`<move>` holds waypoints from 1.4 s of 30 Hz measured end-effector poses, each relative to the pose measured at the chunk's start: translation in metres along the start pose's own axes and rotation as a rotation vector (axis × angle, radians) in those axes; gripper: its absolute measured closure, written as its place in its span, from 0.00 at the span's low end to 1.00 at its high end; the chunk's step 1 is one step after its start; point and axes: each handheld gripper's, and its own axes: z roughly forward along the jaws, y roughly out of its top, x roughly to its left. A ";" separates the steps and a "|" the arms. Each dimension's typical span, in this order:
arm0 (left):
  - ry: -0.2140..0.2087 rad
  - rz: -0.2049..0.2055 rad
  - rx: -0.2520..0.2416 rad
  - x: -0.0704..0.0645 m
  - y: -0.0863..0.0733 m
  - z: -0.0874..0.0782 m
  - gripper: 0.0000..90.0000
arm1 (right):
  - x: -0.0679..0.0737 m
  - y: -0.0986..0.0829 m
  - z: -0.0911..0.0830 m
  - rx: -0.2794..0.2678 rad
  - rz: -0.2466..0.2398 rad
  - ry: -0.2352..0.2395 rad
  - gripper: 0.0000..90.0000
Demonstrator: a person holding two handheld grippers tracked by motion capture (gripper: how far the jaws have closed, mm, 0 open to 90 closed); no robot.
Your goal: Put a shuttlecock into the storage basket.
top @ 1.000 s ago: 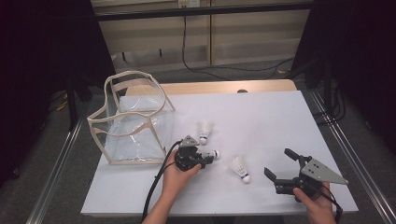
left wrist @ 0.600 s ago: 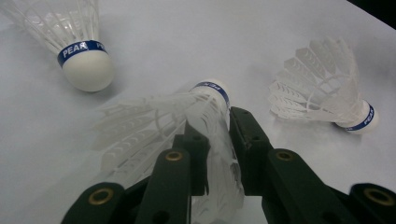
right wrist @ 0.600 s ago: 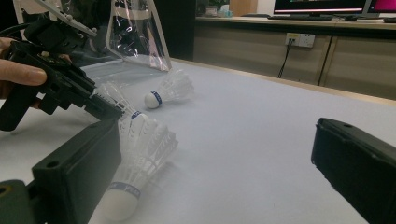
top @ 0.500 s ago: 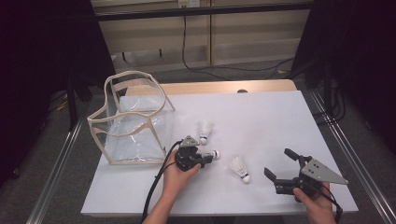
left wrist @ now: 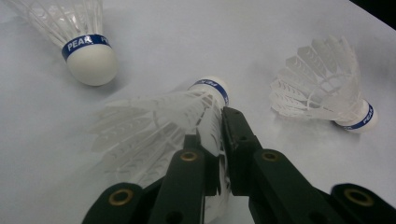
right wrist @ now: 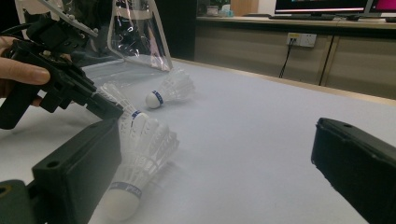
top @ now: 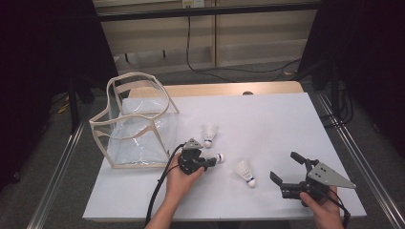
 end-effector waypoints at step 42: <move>-0.003 -0.067 0.055 -0.005 0.039 -0.035 0.99 | 0.000 0.000 0.000 -0.003 0.000 0.007 0.01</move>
